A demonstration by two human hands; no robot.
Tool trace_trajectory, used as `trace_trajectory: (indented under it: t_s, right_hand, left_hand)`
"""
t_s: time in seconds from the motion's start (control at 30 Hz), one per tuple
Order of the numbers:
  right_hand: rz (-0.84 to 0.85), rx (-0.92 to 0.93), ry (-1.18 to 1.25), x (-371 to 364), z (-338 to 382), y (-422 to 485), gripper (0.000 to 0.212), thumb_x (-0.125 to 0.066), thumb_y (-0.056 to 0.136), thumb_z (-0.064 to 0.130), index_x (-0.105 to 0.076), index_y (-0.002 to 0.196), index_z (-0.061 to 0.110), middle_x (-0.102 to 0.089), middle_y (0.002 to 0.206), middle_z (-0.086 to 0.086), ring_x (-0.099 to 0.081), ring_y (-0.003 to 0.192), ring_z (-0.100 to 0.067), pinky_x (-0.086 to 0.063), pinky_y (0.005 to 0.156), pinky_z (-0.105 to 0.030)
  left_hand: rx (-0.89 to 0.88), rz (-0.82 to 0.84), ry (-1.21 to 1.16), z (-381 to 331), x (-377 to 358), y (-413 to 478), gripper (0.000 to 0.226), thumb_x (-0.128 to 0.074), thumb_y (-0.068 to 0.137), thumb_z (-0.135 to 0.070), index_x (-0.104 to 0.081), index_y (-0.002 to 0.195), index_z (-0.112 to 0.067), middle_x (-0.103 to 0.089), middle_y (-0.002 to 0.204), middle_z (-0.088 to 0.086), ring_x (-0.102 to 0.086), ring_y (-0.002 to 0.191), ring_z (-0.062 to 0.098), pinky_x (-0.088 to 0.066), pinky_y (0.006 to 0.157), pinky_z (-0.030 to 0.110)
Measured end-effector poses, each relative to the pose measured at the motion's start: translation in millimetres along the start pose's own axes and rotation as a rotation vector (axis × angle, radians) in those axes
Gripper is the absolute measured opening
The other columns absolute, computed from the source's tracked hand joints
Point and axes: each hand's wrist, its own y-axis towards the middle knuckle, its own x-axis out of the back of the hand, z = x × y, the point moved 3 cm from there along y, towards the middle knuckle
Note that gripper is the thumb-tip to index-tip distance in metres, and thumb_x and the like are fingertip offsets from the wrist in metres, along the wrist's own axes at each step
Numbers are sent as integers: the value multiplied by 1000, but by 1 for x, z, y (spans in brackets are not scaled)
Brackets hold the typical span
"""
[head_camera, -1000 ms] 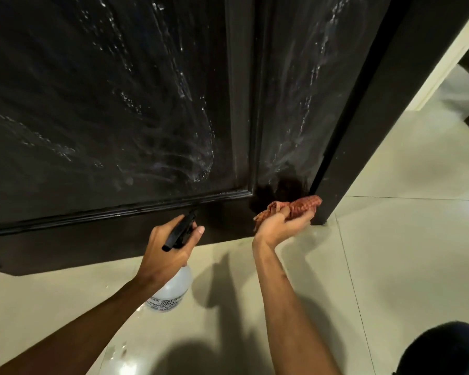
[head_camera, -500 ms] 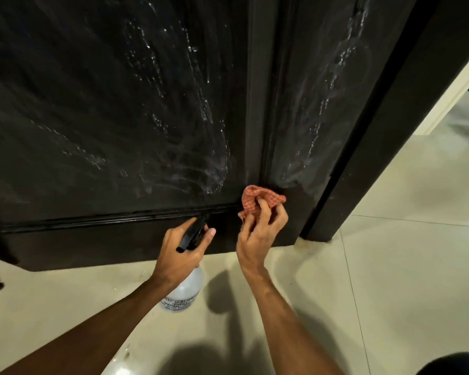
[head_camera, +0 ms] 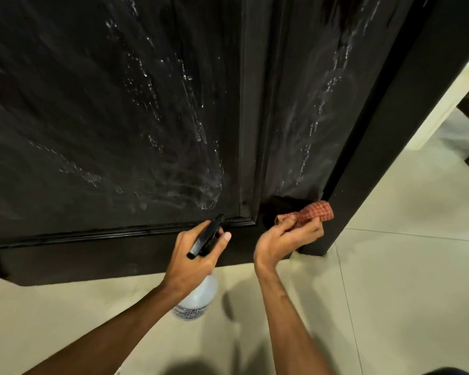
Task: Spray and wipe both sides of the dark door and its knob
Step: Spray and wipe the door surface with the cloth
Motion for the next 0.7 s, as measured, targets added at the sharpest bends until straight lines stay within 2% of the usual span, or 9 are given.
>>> trace_trajectory:
  t_s: [0.1,0.17,0.23,0.3,0.37,0.43,0.5,0.63,0.7]
  right_hand:
    - [207,394,-73,-6,19,-19,40,-47,97,1,-49,137,8,-38,145,-21,-43,126,-37,-41,108,-46]
    - [319,506,-71,-6,23,-22,44,-49,94,2,-52,136,13,-35,149,-16,-40,131,-32,-32,113,-32]
    - [235,297,-25,1,16,-5,49,-54,90,-5,-54,137,9,-37,147,-18,-39,133,-25,-31,112,-27]
    - [75,-9,43,11,5,18,50,-54,91,-11,-51,140,1,-41,143,-23,-39,126,-18,-39,107,-32]
    - [36,-103,2,14,3,24,50,-53,96,-8,-47,144,0,-41,142,-25,-37,118,-17,-41,104,-29]
    - [68,-27,-48,13,9,14,53,-51,99,-1,-43,151,5,-37,147,-22,-35,122,-18,-36,107,-20]
    - [154,82,-49,10,18,2,57,-50,101,2,-36,156,8,-29,152,-20,-34,134,-27,-34,115,-29]
    - [403,607,-172,2,27,-3,61,-57,100,2,-36,156,9,-23,153,-19,-33,139,-37,-33,119,-40]
    - [317,577,-170,7,27,11,54,-52,103,6,-38,156,11,-26,153,-17,-32,138,-29,-31,119,-32]
  left_hand:
    - [-19,1,-31,-19,-5,4,22,-74,93,-39,-68,88,-18,-68,72,15,-59,50,27,-53,41,39]
    - [-39,20,-47,-33,-11,8,26,-73,91,-44,-69,89,-19,-70,74,12,-60,50,19,-52,43,37]
    - [-47,46,-55,-42,-17,10,25,-73,92,-43,-68,89,-19,-70,74,14,-57,48,19,-51,44,41]
    - [-62,63,-63,-51,-21,10,22,-72,92,-41,-67,88,-21,-70,74,16,-55,46,19,-49,44,44]
    - [-66,71,-74,-57,-23,9,25,-72,90,-46,-67,87,-22,-69,75,18,-54,45,19,-49,43,45]
    - [-62,72,-87,-61,-24,7,29,-71,88,-50,-68,87,-21,-68,74,19,-53,45,22,-49,44,46]
    - [-51,71,-96,-66,-25,8,31,-72,87,-52,-68,87,-21,-68,74,19,-53,45,21,-50,45,45]
    - [-56,62,-87,-73,-20,11,29,-72,85,-52,-68,87,-23,-71,76,15,-53,44,13,-51,45,46]
    - [-56,62,-83,-76,-19,10,30,-72,85,-52,-68,86,-22,-71,76,15,-53,44,14,-51,45,45]
